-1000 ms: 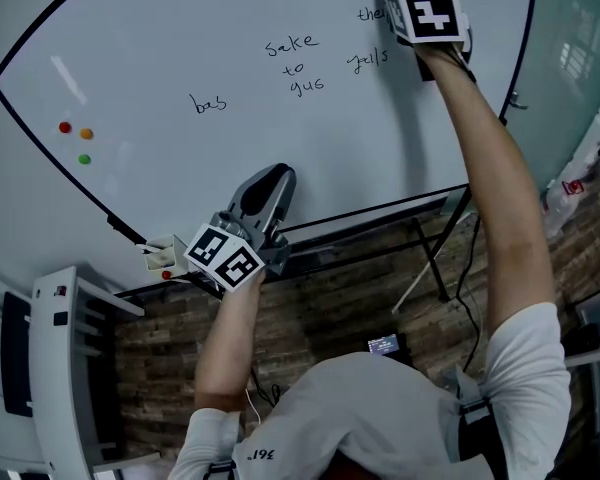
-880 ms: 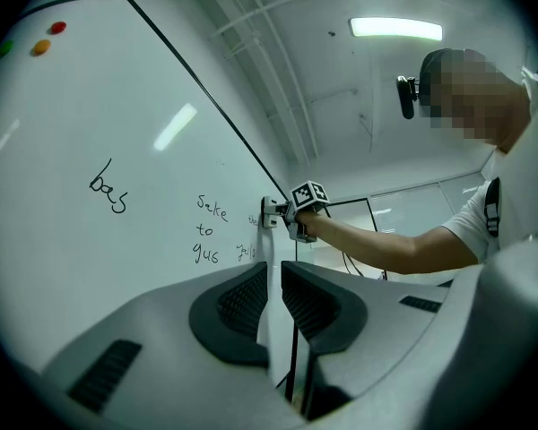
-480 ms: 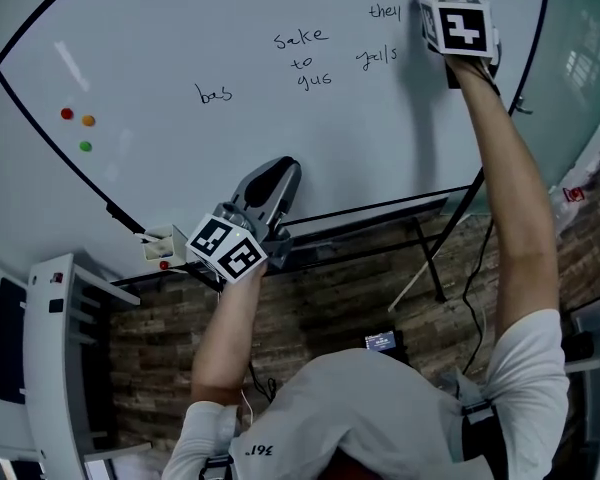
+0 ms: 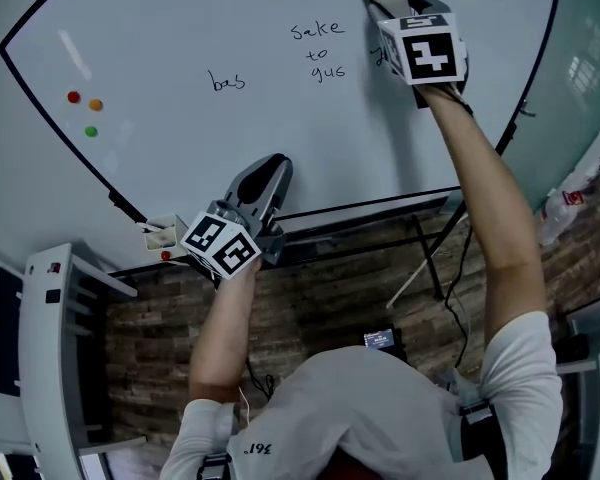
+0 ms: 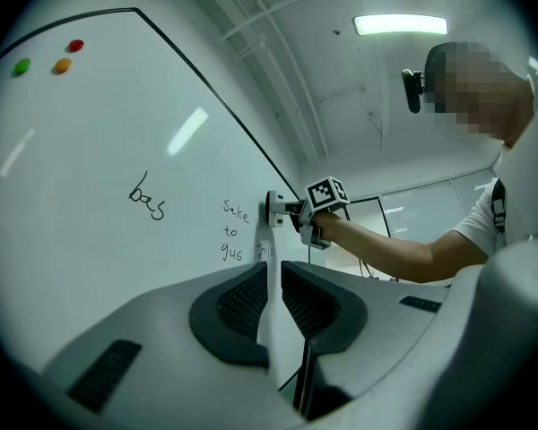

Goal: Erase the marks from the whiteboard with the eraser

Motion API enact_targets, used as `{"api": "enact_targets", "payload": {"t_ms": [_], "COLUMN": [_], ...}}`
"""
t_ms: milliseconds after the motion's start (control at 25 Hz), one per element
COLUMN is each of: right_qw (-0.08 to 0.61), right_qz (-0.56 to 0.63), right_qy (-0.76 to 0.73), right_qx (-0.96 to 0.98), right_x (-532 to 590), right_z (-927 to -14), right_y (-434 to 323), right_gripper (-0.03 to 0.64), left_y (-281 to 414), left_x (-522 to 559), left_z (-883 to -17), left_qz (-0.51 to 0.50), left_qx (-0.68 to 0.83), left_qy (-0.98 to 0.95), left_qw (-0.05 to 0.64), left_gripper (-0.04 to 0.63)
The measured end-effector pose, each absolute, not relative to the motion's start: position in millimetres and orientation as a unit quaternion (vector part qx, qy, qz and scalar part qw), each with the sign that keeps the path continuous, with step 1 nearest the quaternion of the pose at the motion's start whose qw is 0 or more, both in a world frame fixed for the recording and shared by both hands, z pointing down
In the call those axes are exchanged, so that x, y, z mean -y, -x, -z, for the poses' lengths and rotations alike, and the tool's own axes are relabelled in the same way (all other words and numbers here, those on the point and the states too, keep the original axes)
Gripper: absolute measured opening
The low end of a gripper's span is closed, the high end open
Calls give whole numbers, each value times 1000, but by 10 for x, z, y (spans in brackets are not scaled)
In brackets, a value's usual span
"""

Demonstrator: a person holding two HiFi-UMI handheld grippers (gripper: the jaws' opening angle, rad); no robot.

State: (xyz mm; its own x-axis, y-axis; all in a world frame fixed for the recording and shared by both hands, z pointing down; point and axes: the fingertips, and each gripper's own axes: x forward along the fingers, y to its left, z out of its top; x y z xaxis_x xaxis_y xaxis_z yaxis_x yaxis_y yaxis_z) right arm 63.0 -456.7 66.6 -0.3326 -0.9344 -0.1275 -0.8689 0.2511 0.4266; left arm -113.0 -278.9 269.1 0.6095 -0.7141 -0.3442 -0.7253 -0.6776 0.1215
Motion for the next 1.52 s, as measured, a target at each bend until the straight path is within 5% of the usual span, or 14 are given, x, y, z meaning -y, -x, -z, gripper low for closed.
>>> {"api": "enact_targets", "payload": {"t_ms": [720, 1520], "right_qw": [125, 138], "right_qz": [234, 221], "right_qy": [-457, -523], "right_qx": [849, 812], "right_x": [4215, 4446], "right_z": [-1377, -1345], "right_y": [1368, 736], "right_gripper": [250, 249], "left_y": [1995, 1552], "left_x": [2563, 2665], "left_z": [-2968, -2907], "left_qz": [-199, -194], "left_qx": [-460, -428], "left_qy": [865, 883], "left_qw": [-5, -4], "left_gripper": [55, 55]}}
